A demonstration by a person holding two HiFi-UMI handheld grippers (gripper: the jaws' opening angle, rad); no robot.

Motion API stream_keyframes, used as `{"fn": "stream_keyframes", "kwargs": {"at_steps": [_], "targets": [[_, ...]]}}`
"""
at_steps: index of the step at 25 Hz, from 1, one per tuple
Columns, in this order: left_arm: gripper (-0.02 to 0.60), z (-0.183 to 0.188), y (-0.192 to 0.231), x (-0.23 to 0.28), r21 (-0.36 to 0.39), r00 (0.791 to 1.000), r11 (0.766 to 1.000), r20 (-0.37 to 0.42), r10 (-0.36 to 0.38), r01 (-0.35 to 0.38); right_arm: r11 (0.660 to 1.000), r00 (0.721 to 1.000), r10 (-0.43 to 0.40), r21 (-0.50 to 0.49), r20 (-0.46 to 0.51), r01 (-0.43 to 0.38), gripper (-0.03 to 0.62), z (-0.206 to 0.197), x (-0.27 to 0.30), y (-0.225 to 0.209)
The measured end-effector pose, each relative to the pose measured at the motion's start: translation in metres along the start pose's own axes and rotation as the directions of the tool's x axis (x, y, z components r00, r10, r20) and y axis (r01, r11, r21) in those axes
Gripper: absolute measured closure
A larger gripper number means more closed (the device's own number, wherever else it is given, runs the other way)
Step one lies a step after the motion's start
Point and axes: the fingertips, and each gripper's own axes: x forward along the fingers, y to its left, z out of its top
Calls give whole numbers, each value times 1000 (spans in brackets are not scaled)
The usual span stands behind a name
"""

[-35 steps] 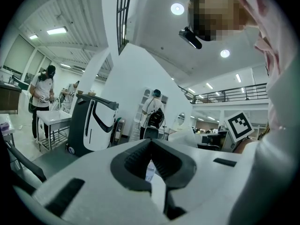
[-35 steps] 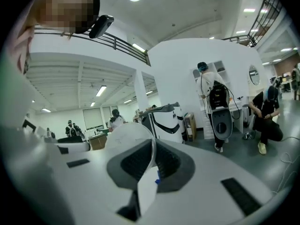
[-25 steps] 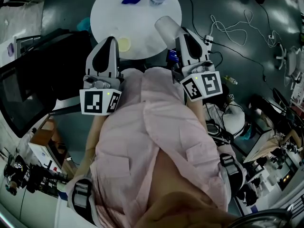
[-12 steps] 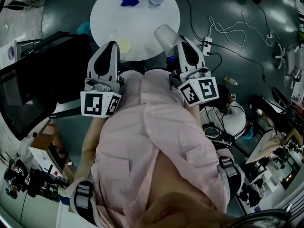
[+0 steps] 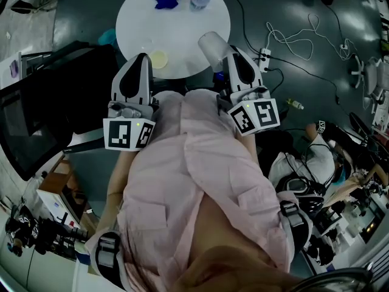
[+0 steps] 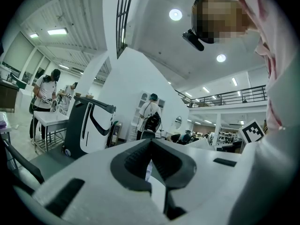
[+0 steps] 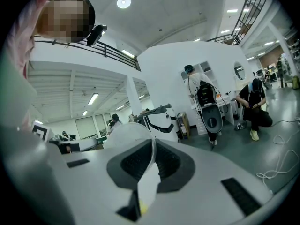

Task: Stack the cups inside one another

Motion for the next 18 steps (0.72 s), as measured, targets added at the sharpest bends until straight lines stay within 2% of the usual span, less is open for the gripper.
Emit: {"fn": "stream_keyframes", "kwargs": {"at_steps": [18], "targets": [[566, -1, 0, -1, -6, 1000, 1000, 13, 14, -14, 1000, 1000, 1, 5, -9, -1, 557, -4, -1, -3]]}}
